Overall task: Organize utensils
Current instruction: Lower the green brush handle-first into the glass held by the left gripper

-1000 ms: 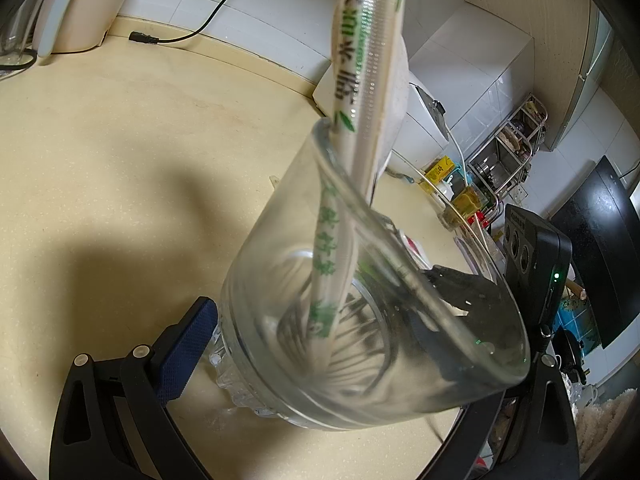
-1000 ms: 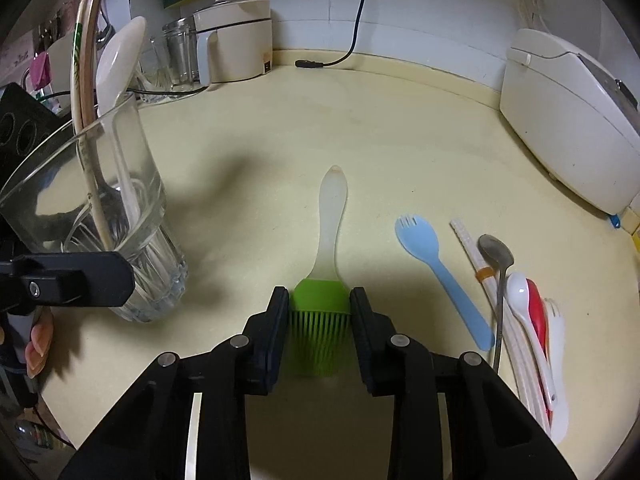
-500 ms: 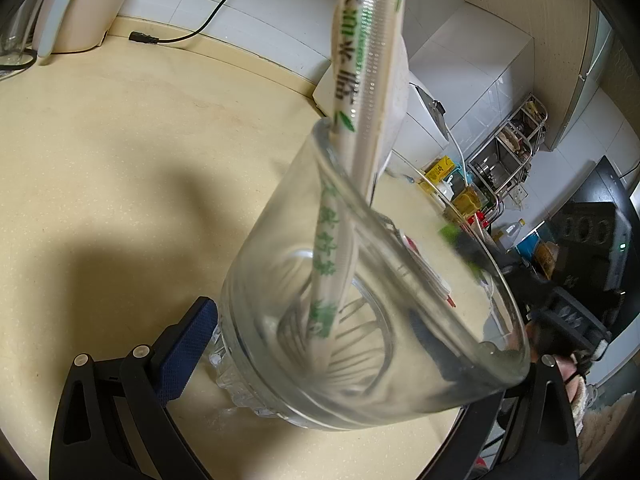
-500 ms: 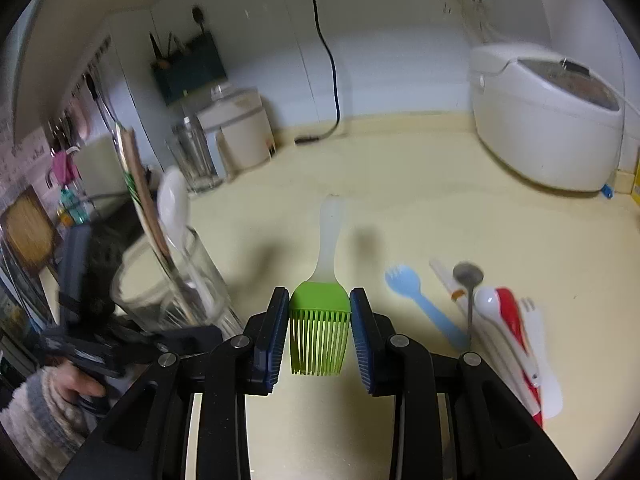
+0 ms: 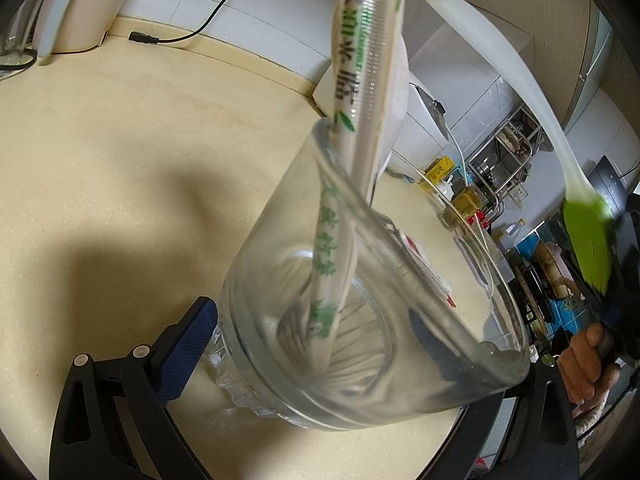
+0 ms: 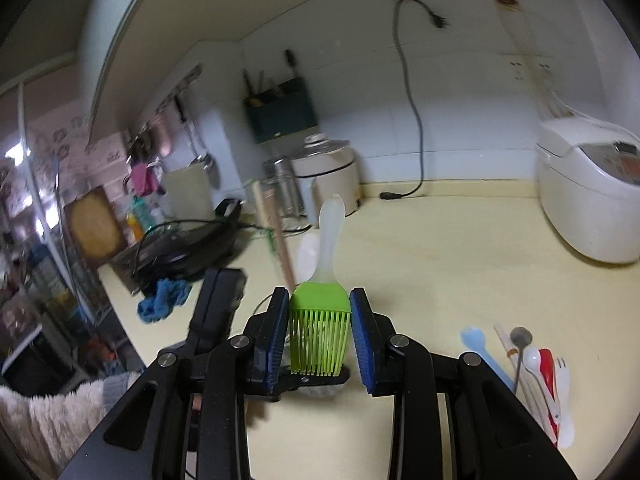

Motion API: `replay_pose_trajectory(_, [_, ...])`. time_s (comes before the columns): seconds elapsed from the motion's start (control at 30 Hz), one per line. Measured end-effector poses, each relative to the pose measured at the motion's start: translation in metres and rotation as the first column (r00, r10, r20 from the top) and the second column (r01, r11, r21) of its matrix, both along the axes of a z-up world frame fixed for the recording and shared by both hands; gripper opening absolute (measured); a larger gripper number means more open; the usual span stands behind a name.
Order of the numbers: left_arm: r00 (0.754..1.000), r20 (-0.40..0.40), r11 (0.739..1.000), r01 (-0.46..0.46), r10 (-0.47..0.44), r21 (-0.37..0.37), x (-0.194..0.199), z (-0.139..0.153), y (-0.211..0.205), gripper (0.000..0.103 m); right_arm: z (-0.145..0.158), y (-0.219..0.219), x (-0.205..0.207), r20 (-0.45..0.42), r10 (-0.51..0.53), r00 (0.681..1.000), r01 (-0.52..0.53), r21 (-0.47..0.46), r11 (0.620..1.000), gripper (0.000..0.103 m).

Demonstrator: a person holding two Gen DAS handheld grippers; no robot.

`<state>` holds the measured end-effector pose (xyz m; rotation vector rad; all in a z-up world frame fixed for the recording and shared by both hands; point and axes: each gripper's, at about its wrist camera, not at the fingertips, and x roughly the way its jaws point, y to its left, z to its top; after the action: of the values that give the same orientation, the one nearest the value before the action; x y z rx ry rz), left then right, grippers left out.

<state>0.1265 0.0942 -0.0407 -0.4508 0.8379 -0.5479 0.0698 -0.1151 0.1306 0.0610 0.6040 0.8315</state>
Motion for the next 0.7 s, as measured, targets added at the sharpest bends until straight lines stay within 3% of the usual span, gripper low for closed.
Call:
replay_pose_trajectory(0.47, [1.000,0.000,1.000,0.000,0.000,0.000,0.000,0.000,0.000,0.100,-0.013,0.001,-0.025,-0.026,0.114,0.993,-0.116,-0.107,0.987,0.031])
replay_pose_trajectory(0.7, [1.000,-0.001,1.000,0.000,0.000,0.000,0.000,0.000,0.000,0.100,-0.010,-0.004,-0.030,-0.029,0.122,0.992,-0.125,-0.110,0.986,0.031])
